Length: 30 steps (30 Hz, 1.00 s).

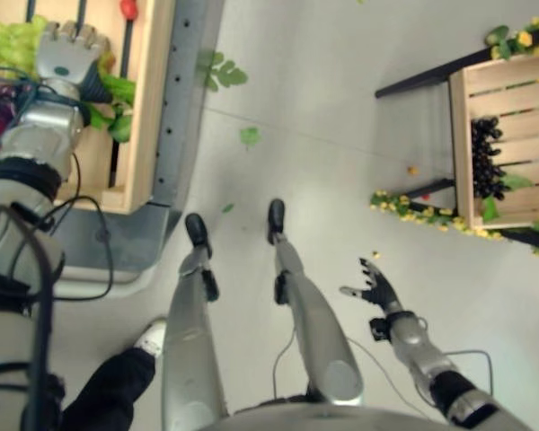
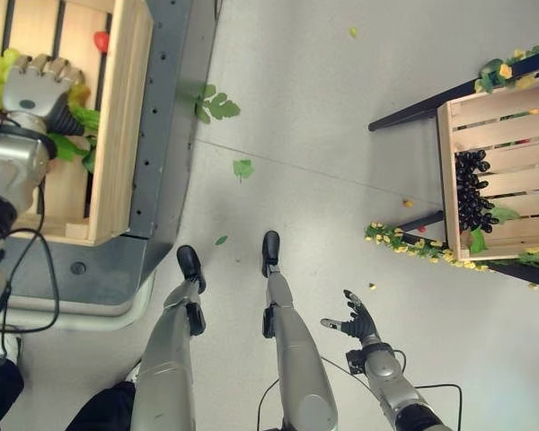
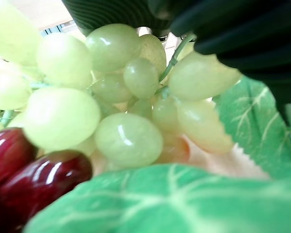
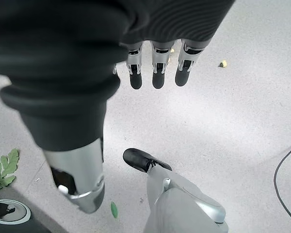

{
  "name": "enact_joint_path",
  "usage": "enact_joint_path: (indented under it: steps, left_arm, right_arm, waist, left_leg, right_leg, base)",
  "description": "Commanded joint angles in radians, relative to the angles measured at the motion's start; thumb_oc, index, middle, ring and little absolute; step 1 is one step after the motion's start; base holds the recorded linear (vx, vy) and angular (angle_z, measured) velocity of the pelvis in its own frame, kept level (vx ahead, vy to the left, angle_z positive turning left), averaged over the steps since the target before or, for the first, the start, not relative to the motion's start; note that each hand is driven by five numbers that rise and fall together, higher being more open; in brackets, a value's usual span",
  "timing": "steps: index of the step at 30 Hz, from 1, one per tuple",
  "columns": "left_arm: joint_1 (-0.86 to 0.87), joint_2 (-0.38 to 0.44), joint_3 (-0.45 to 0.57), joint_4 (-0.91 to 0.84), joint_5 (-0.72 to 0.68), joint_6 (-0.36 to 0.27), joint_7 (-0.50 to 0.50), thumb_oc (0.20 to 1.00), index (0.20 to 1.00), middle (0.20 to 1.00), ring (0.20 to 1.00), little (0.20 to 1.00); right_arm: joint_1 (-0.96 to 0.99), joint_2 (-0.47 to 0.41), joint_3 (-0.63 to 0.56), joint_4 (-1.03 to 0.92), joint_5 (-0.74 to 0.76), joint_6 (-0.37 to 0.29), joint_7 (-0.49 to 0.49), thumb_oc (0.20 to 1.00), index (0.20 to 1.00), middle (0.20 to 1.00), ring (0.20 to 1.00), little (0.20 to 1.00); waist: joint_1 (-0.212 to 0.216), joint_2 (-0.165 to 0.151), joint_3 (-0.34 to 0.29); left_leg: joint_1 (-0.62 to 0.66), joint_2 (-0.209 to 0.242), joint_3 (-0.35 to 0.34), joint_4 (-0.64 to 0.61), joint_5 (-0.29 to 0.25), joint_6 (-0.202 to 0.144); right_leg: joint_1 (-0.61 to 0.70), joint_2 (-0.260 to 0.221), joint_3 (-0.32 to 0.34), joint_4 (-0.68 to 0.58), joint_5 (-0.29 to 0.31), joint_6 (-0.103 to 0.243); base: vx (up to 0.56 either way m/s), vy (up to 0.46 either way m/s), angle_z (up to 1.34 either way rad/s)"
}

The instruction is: Pick up the fruits from the basket on one side to the basket on the other side

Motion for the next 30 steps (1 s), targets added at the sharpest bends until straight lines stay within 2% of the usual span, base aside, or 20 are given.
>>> enact_joint_path:
  steps: [1, 9, 10, 11, 12, 30]
  left_arm:
    - [0.082, 0.030, 0.025, 0.133, 0.010, 0.040, -0.055, 1.000, 1.000, 1.000, 1.000, 1.000]
    - [0.098, 0.037, 0.057, 0.138, -0.012, 0.042, -0.042, 1.000, 1.000, 1.000, 1.000, 1.000]
    - [0.093, 0.037, 0.057, 0.149, -0.013, 0.048, -0.044, 0.762, 0.762, 0.762, 0.762, 0.762]
    - [0.093, 0.037, 0.057, 0.149, -0.013, 0.048, -0.044, 0.426, 0.426, 0.426, 0.426, 0.426]
    - [0.095, 0.038, 0.061, 0.159, -0.020, 0.050, -0.054, 0.200, 0.200, 0.200, 0.200, 0.200]
    - [0.110, 0.016, 0.092, 0.130, -0.057, 0.037, -0.049, 0.200, 0.200, 0.200, 0.200, 0.200]
  right_arm:
    - [0.062, -0.095, -0.035, -0.038, 0.041, -0.026, -0.005, 1.000, 1.000, 1.000, 1.000, 1.000]
    - [0.053, -0.095, -0.033, -0.037, 0.041, -0.026, -0.005, 1.000, 1.000, 1.000, 1.000, 1.000]
    - [0.053, -0.099, -0.035, -0.045, 0.043, -0.029, -0.004, 1.000, 1.000, 1.000, 1.000, 1.000]
    - [0.053, -0.099, -0.035, -0.045, 0.043, -0.029, -0.004, 1.000, 1.000, 1.000, 1.000, 1.000]
    - [0.051, -0.101, -0.037, -0.047, 0.047, -0.028, -0.003, 1.000, 1.000, 1.000, 1.000, 1.000]
    - [0.042, -0.104, -0.036, -0.032, 0.041, -0.022, -0.001, 1.000, 1.000, 1.000, 1.000, 1.000]
  waist:
    - [-0.010, 0.053, 0.036]
    - [-0.008, 0.053, 0.035]
    - [-0.009, 0.049, 0.035]
    - [-0.009, 0.049, 0.035]
    - [-0.010, 0.048, 0.035]
    - [-0.005, 0.045, 0.035]
  left_leg:
    - [0.185, -0.068, -0.058, -0.360, 0.123, -0.025]
    - [0.180, -0.068, -0.063, -0.357, 0.125, -0.026]
    - [0.180, -0.067, -0.065, -0.358, 0.126, -0.025]
    - [0.180, -0.067, -0.065, -0.358, 0.126, -0.025]
    - [0.178, -0.067, -0.066, -0.359, 0.127, -0.026]
    - [0.180, -0.070, -0.072, -0.357, 0.130, -0.026]
  right_leg:
    - [0.061, -0.004, -0.033, 0.056, -0.076, 0.108]
    - [0.058, -0.005, -0.037, 0.057, -0.074, 0.107]
    - [0.057, -0.004, -0.037, 0.057, -0.073, 0.107]
    - [0.057, -0.004, -0.038, 0.057, -0.073, 0.107]
    - [0.055, -0.004, -0.037, 0.057, -0.073, 0.107]
    - [0.057, -0.006, -0.040, 0.064, -0.075, 0.102]
  base:
    - [-0.01, 0.009, -0.07]
    - [0.00, 0.005, -0.05]
    - [0.00, 0.000, 0.00]
    - [0.00, 0.000, 0.00]
    - [0.00, 0.000, 0.00]
    - [0.00, 0.003, -0.01]
